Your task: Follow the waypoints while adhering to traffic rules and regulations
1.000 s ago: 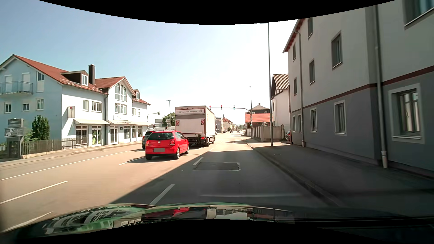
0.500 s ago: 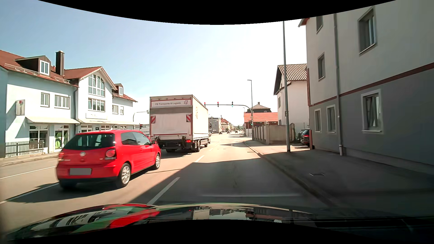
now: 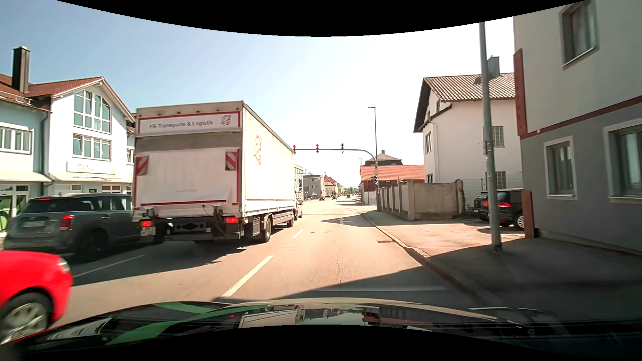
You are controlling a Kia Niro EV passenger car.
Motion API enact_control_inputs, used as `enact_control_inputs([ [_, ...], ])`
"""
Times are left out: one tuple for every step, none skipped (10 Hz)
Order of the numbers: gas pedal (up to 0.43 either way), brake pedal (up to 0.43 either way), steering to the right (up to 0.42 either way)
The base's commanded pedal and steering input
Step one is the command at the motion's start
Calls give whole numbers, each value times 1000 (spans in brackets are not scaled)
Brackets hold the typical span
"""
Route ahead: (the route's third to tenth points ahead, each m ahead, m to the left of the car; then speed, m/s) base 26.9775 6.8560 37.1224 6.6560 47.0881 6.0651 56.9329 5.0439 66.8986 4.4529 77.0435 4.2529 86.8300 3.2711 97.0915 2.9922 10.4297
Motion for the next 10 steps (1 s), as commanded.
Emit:
enact_control_inputs([
  [110,0,-2],
  [110,0,-2],
  [110,0,-2],
  [110,0,-1],
  [110,0,-1],
  [110,0,-1],
  [110,0,-1],
  [110,0,-1],
  [110,0,0],
  [110,0,0],
])
